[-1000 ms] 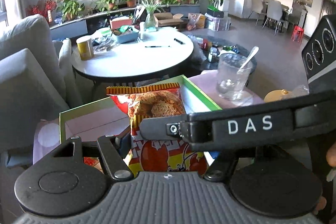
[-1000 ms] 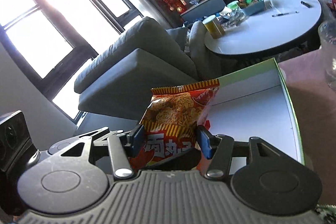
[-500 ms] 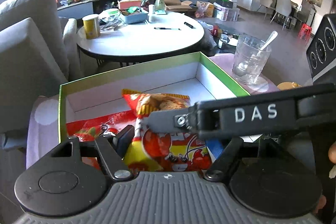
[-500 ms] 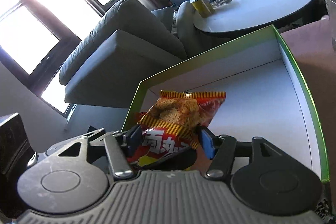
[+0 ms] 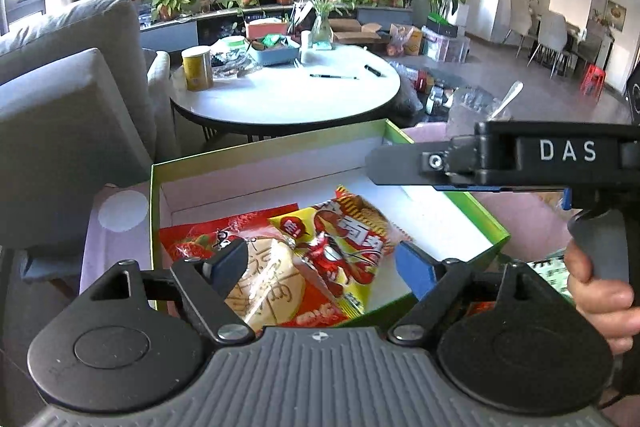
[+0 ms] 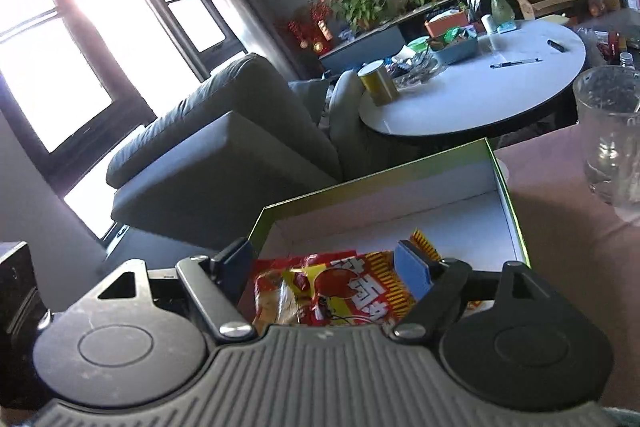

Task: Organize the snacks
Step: 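Lower the chip bag into the green box and open the right gripper, then move the right gripper to the green cracker bag and grasp it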

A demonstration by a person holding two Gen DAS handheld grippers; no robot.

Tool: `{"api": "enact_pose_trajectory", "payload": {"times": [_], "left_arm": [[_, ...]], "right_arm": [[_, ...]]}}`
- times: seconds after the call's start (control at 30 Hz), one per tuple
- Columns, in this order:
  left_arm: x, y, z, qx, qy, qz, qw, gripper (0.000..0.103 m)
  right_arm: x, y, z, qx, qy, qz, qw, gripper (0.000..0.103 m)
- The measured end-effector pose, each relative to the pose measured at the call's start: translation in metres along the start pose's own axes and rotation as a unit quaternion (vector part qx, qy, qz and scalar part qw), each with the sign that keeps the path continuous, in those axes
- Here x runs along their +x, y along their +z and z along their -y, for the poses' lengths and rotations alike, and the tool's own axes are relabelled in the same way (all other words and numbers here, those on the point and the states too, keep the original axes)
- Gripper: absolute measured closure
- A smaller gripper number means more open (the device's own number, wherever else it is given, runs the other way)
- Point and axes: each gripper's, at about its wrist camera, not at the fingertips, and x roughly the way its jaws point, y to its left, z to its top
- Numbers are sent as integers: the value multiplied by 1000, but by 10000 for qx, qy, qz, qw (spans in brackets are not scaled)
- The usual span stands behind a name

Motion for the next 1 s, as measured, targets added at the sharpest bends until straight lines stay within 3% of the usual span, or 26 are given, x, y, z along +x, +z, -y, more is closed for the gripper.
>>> {"api": "enact_pose_trajectory", "payload": {"times": [0.17, 0.33, 0.47, 0.6, 0.73, 1.0], "left_arm": [[-18, -7, 13, 57, -101, 121, 9999, 21], [-34, -19, 21, 61, -151, 197, 9997, 20], [-46, -31, 24, -46, -208, 197, 9996, 19], [-54, -41, 33, -48, -326, 162, 9993, 18], [-62, -56, 41, -54, -350, 101, 9993, 18], [-79, -81, 33, -357, -257, -5, 9990, 17]], "right_arm": [[-17, 4, 1, -293, -128, -93, 9994, 46], [-33, -2, 13, -474, -598, -151, 9970, 46], [-47, -16, 41, -292, -1212, -224, 9920, 46], [-55, -33, 66, 90, -1450, -437, 9884, 46], [-59, -51, 65, 152, -1177, -668, 9907, 46], [-66, -86, 27, -391, -560, -1135, 9912, 47]]}}
